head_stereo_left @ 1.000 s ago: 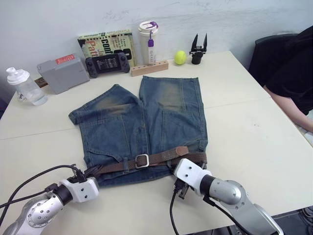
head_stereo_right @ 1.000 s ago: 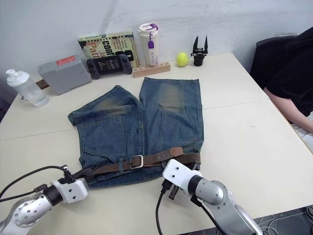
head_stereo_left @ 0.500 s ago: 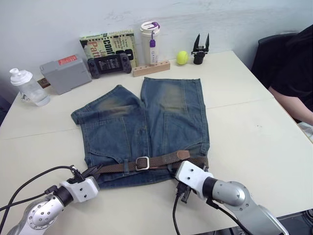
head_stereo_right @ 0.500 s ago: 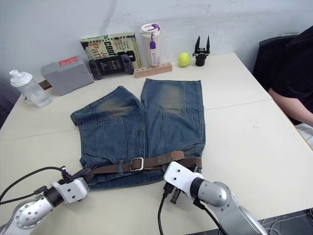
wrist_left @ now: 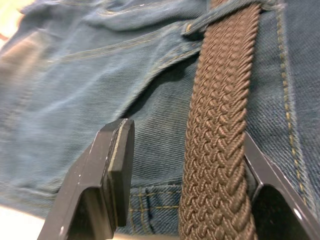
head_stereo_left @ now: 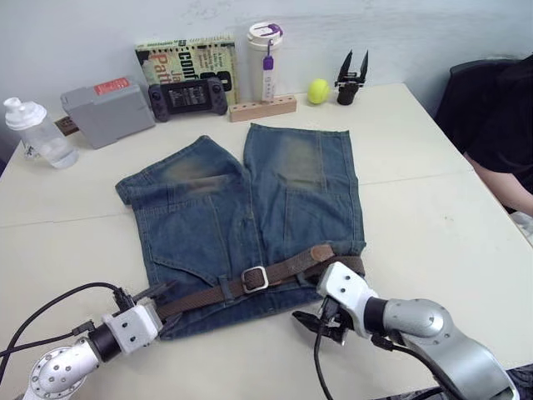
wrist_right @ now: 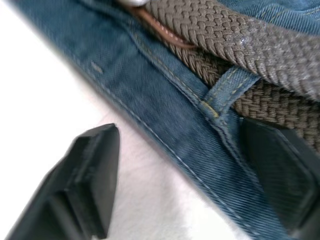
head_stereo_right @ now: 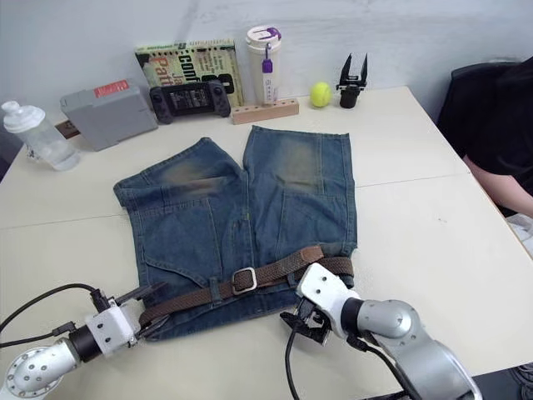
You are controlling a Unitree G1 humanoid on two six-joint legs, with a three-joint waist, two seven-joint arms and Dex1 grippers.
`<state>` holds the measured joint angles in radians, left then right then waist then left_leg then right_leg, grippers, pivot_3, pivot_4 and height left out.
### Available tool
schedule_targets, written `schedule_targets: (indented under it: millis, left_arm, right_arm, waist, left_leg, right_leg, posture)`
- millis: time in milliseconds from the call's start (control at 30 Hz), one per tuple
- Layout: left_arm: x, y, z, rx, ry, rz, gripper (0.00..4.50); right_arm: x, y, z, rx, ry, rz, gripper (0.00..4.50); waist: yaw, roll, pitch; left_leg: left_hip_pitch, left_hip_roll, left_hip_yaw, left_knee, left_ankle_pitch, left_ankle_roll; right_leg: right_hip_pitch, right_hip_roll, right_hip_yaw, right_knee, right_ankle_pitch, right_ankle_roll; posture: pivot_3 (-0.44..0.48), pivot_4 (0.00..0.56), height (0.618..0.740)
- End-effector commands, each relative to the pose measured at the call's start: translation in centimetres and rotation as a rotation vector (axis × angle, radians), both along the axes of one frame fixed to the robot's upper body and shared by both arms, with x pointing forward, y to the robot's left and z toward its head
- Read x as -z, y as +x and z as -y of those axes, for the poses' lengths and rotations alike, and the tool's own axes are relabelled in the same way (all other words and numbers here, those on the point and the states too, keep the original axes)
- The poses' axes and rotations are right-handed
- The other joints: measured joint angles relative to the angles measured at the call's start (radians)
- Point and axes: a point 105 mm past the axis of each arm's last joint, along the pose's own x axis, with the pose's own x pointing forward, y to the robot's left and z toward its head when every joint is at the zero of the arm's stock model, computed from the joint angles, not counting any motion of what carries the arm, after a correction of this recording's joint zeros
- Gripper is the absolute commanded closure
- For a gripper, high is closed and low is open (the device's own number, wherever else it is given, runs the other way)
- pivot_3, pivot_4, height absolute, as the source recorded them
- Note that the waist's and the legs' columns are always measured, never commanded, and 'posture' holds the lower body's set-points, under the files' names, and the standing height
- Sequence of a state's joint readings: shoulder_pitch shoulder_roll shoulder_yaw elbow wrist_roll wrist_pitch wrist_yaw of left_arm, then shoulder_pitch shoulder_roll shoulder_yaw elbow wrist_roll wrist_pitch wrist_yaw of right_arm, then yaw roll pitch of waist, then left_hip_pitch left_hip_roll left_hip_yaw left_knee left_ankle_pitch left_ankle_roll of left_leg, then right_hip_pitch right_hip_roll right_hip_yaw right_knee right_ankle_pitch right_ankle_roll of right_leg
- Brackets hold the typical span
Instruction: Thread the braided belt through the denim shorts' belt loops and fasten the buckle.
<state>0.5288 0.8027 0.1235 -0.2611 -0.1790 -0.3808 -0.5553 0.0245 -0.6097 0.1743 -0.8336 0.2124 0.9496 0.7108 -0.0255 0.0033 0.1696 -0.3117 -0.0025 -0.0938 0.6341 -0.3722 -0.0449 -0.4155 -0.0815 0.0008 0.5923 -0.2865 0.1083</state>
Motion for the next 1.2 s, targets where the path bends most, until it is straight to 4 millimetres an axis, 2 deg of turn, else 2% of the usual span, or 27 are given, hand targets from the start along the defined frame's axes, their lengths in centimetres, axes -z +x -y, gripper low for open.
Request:
schedule_targets:
  millis: [33,167,267,367,533,667,833,1200]
  left_arm:
    - [-1.4,-2.0,0.5,0.083,-0.080,-0.161,1.89]
    - [-2.8,-2.9,0.3,0.103,-0.139,-0.260,1.89]
    - [-3.5,-3.4,0.1,0.102,-0.185,-0.330,1.89]
    - [-5.3,-3.0,0.3,0.093,-0.258,-0.330,1.89]
    - [-8.9,-0.6,-0.3,0.011,-0.421,-0.229,1.89]
    - [-10.6,1.3,-0.4,-0.039,-0.490,-0.141,1.89]
    - [-11.2,2.3,0.5,-0.054,-0.537,-0.099,1.89]
    - [-10.8,3.5,1.4,-0.032,-0.543,-0.089,1.89]
  right_arm:
    - [-3.4,-0.3,1.4,-0.032,0.088,0.042,0.53]
    - [-4.6,-1.0,2.6,-0.054,0.155,-0.014,0.53]
    - [-5.5,-1.1,2.9,-0.061,0.214,-0.029,0.53]
    - [-7.4,0.2,4.0,-0.020,0.305,0.014,0.53]
    - [-9.4,2.3,6.6,0.075,0.381,0.115,0.53]
    - [-9.5,3.7,8.2,0.151,0.336,0.209,0.53]
    - [-9.0,4.9,9.4,0.215,0.284,0.295,0.53]
    - [-8.8,5.5,8.0,0.182,0.307,0.312,0.53]
  waist:
    - [0.000,-0.001,0.001]
    - [0.008,0.000,0.004]
    - [0.020,-0.001,0.006]
    - [0.025,-0.002,0.009]
    - [0.032,-0.004,0.013]
    - [0.035,-0.004,0.013]
    - [0.027,-0.004,0.013]
    - [0.025,-0.005,0.013]
  left_leg:
    - [-0.008,0.000,0.000,0.002,-0.001,0.001]
    - [-0.030,-0.002,-0.002,0.014,-0.005,0.002]
    - [-0.034,-0.002,-0.002,0.015,-0.006,0.002]
    - [-0.034,-0.003,0.003,0.018,-0.006,0.003]
    - [-0.033,-0.004,0.007,0.026,-0.008,0.007]
    - [-0.032,-0.005,0.008,0.030,-0.007,0.006]
    - [-0.028,-0.006,0.013,0.030,-0.006,0.004]
    - [-0.024,-0.005,0.017,0.033,-0.005,0.004]
  right_leg:
    - [-0.006,0.000,0.000,-0.001,0.000,0.000]
    - [-0.023,0.000,-0.002,0.000,0.000,0.000]
    - [-0.027,0.001,-0.004,0.000,0.000,0.000]
    - [-0.027,0.003,-0.004,0.003,0.000,0.000]
    - [-0.024,0.004,-0.002,0.008,0.002,-0.001]
    - [-0.023,0.004,-0.001,0.013,0.002,0.000]
    - [-0.023,0.004,0.005,0.017,0.002,0.000]
    - [-0.023,0.005,0.008,0.025,0.002,0.000]
  posture:
    - [0.000,0.150,0.705]
    - [0.000,0.150,0.705]
    - [0.000,0.150,0.705]
    - [0.000,0.150,0.705]
    - [0.000,0.150,0.705]
    - [0.000,0.150,0.705]
    - [0.000,0.150,0.705]
    - [0.000,0.150,0.705]
